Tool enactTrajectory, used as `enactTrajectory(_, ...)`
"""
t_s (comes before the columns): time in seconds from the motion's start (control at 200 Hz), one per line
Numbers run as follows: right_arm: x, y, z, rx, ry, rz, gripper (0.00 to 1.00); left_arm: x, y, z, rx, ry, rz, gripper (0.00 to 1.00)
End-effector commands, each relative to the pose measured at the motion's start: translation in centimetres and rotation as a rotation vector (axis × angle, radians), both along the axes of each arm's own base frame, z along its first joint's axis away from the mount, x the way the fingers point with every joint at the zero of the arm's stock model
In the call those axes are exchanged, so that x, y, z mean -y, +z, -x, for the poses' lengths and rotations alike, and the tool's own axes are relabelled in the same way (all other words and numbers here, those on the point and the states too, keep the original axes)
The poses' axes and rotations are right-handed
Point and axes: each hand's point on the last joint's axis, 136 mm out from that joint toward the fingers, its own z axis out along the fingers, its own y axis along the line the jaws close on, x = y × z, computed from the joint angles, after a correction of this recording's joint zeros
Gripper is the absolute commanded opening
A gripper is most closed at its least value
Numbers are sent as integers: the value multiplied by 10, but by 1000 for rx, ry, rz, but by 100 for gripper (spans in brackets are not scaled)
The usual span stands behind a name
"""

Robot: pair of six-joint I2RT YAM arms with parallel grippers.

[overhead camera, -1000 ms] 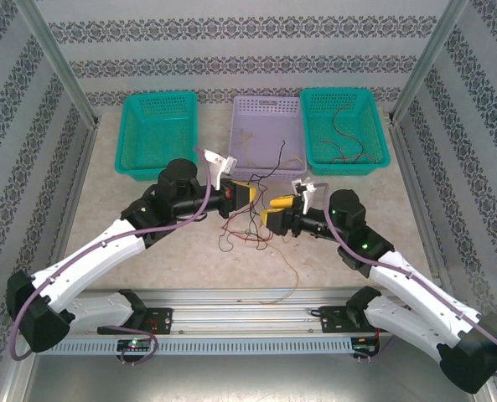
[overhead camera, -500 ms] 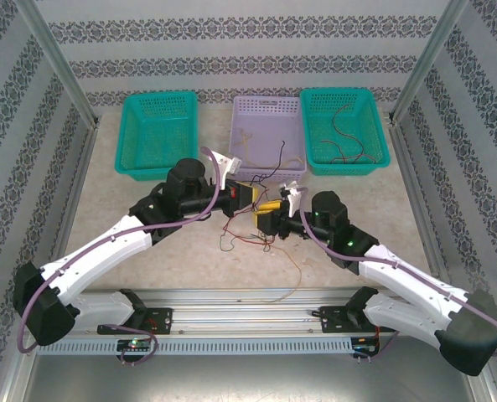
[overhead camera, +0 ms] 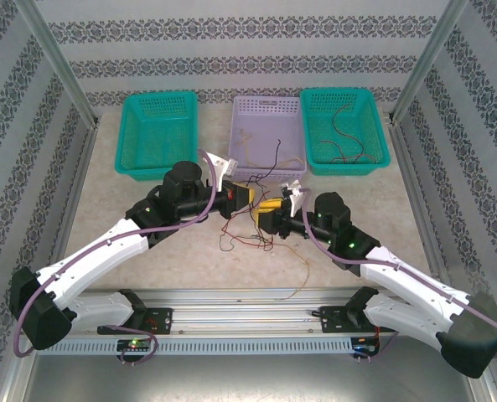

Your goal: Untangle the cables

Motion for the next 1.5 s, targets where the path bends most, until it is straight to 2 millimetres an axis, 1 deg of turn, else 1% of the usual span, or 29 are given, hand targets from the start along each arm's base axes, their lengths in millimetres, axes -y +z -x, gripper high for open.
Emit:
enactTrajectory(0.0,-4,6,5,28,30,-32,40,0,1,4,24,-9,-15,0)
enactTrajectory(0.09,-4,5,2,16,18,-38,38,1,1,4,20,-14,-10,0)
enactTrajectory(0.2,-10,5,2,3,37,-50,38,3,-1,5,8,-24,0,0)
enactTrajectory(0.315,-14,1,0,-6,39,-45,36,4,3,6,10,-30,14,0)
enactTrajectory(0.42,-10,1,-6,3,0,-39,18,4,4,7,7,-33,17,0)
enactTrajectory(0.475,-6,2,-8,11,-27,-39,14,3,4,7,9,-33,17,0)
enactTrajectory(0.545,-4,7,-9,25,-40,-54,15,2,3,9,4,-32,19,0)
enactTrajectory(0.595,-3,9,-9,28,-45,-71,20,2,2,9,2,-31,23,0)
enactTrajectory(0.655,-7,12,-6,29,-21,-84,22,3,0,10,-5,-34,27,0)
enactTrajectory(0.704,-10,10,-7,16,-12,-82,25,4,-1,9,-10,-36,29,0)
enactTrajectory(0.794,-15,6,-5,8,8,-78,33,6,-2,9,-16,-40,42,0)
enactTrajectory(0.834,-17,6,-4,9,11,-75,35,6,-2,10,-20,-41,44,0)
enactTrajectory(0.884,-19,5,-4,15,12,-69,35,6,-2,10,-22,-41,47,0)
enactTrajectory(0.974,-19,6,-5,22,4,-67,30,6,1,10,-18,-41,56,0)
enactTrajectory(1.144,-23,4,-4,41,14,-44,28,6,6,11,-19,-44,67,0)
enactTrajectory(1.194,-24,4,-3,46,15,-38,28,6,5,10,-20,-41,63,0)
enactTrajectory(1.294,-28,5,4,73,48,-23,31,5,4,9,-21,-31,53,0)
enactTrajectory(1.434,-30,5,13,102,82,-11,31,3,8,7,-17,-16,47,0)
enactTrajectory(1.494,-28,2,13,103,70,-4,31,2,11,5,-10,-8,37,0)
